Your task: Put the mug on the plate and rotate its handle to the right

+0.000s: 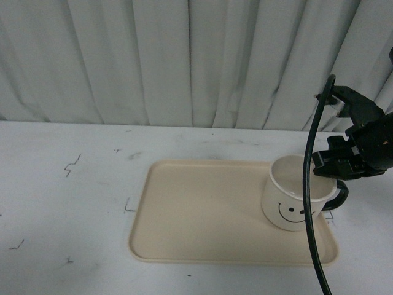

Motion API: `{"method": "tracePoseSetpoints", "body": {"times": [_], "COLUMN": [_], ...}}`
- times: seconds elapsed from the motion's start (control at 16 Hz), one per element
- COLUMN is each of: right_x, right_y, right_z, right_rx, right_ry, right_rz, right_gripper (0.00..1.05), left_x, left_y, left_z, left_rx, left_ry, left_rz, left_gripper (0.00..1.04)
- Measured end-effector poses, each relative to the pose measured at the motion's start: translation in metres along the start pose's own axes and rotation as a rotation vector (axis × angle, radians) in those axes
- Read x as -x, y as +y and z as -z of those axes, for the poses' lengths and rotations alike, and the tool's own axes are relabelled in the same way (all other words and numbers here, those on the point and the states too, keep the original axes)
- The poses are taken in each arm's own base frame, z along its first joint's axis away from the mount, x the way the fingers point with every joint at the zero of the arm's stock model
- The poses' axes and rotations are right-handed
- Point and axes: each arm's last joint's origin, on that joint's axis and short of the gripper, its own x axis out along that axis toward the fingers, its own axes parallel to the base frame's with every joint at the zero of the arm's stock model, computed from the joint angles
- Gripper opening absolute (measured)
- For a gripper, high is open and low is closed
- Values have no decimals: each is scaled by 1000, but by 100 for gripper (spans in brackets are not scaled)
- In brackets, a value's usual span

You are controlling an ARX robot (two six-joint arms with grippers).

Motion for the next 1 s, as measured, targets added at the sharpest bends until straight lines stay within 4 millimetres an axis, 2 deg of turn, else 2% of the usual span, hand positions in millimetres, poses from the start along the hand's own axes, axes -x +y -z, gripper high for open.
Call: {"method": "tracePoseSetpoints", "body": {"times": [0.19,0.44,0.56,0.69,0.75,1.0], "right_x": [-1,-2,-2,-2,-2,1], "right_y": [0,-1,-1,-1,-1,0], "right_z": [0,0,0,0,0,-2], "right_rx": [-7,-8,-7,-8,-8,-26], "right_ry": [-6,-5,-8,-10,-10,-19], "right_rz": [9,9,9,10,10,11], "right_gripper": [6,52,79,100,97,98], "left_x": [0,0,0,0,0,0], "left_y": [0,0,0,0,0,0], "left_z": [0,0,0,0,0,0], "left_rx": [0,0,0,0,0,0], "left_ry": [0,0,0,0,0,0], "left_rz": [0,0,0,0,0,0], "left_gripper": [98,98,98,98,98,98]}}
